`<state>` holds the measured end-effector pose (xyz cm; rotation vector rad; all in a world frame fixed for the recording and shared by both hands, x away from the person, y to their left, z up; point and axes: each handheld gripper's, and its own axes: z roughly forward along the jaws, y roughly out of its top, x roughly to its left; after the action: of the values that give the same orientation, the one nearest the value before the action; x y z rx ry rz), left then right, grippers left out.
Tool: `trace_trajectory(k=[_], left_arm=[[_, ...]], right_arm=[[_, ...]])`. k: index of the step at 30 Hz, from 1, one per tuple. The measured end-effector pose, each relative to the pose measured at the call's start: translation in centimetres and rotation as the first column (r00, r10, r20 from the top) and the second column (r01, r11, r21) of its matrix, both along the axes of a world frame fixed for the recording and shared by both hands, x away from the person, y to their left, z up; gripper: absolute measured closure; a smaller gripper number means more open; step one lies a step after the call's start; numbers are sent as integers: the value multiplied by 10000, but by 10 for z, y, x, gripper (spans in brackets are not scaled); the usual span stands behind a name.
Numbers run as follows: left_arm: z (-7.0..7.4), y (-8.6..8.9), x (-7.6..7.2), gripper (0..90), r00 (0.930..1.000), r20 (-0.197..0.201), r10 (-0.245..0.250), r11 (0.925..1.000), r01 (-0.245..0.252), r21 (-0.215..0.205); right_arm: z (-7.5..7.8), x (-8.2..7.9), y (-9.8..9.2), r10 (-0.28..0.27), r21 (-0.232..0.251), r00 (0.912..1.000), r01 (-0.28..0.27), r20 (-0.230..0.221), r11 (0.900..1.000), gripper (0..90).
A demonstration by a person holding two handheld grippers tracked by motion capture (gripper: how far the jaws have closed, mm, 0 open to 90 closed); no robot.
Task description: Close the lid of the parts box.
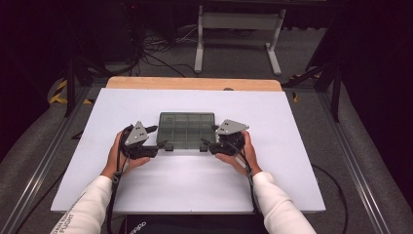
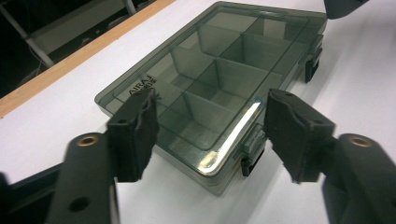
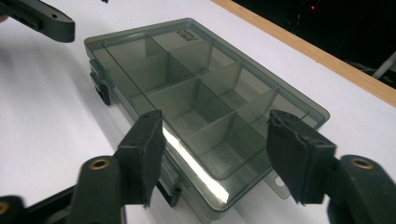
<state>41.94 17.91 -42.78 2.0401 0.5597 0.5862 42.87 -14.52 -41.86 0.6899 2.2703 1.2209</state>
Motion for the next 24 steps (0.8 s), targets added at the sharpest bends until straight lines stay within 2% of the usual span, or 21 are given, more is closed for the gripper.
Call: trace_trajectory(k=[8,13,18,24], left_arm=[[0,-1,-1,178,9999,39,162,9998,-162,-114],[0,-2,-1,115,9999,12,156,9998,-155,-106],[3,-1,-2,81,9999,115,115,9997,-113,-211],[9,1,-6,66,9995,324,59,9997,-51,-247]], right_arm=[[-1,1,1,-323,20,9994,323,76,9995,197],[-1,1,0,-412,179,9991,411,30,9990,143],[0,1,-1,-487,105,9988,486,68,9988,134],[4,-1,-5,-492,292,9987,489,103,9984,96]])
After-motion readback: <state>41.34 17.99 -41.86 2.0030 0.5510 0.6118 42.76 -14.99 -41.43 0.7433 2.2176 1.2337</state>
